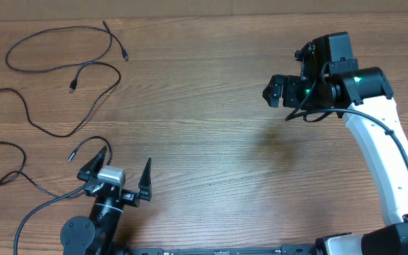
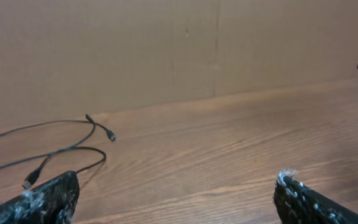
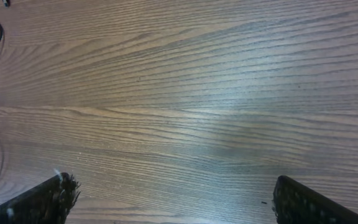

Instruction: Untangle cables

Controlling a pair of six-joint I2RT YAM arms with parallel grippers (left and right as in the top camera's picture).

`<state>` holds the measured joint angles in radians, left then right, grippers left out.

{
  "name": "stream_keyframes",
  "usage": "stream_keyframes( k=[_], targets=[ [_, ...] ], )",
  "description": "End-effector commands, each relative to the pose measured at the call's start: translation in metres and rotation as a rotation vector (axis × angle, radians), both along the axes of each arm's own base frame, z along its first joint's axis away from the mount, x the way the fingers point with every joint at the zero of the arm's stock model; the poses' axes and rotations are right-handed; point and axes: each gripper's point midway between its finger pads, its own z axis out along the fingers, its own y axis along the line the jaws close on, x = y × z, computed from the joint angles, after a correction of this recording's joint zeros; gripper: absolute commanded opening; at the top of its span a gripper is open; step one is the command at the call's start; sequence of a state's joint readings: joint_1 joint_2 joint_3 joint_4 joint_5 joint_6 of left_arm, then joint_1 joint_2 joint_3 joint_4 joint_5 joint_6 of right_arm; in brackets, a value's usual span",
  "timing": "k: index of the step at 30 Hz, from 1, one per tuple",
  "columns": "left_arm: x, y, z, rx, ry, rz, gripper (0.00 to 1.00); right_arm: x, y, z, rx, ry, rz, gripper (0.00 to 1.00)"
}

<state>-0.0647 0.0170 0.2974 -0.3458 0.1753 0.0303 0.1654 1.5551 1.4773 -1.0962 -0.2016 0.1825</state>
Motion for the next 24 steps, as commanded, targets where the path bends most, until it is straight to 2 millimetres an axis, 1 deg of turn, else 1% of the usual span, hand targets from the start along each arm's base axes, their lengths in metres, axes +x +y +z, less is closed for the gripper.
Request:
stream_keyframes(
  k=[1,4,10,14,15,18,21,24],
  targets=[
    [0.003,0.002,0.0,0.042,-0.039,0.009,1.0,0.001,-0.001,0.013,-0.001,-0.041,0.001,1.0],
    [0.01,0.008,-0.004,0.041,-0.066,0.044,1.0,0.001,-0.001,0.013,-0.001,-0.041,0.001,1.0],
    [0.018,0.009,-0.009,0.03,-0.12,0.05,0.99,0.001,-0.001,0.013,-0.001,-0.041,0.001,1.0],
    [0.024,0.018,-0.013,-0.056,-0.147,0.104,1.0,0.001,-0.001,0.013,-0.001,-0.041,0.001,1.0],
    [0.026,0.021,-0.017,-0.091,-0.144,0.125,1.0,0.001,-0.001,0.013,-0.001,-0.041,0.001,1.0],
    [0.028,0.025,-0.022,-0.113,-0.142,0.148,0.99,0.001,-0.001,0.013,-0.001,-0.041,0.001,1.0],
    [0.03,0.034,-0.033,-0.167,-0.115,0.197,1.0,0.001,-0.001,0.013,-0.001,-0.041,0.001,1.0],
    [0.031,0.035,-0.044,-0.194,-0.076,0.207,0.99,0.001,-0.001,0.013,-0.001,-0.041,0.001,1.0]
  ],
)
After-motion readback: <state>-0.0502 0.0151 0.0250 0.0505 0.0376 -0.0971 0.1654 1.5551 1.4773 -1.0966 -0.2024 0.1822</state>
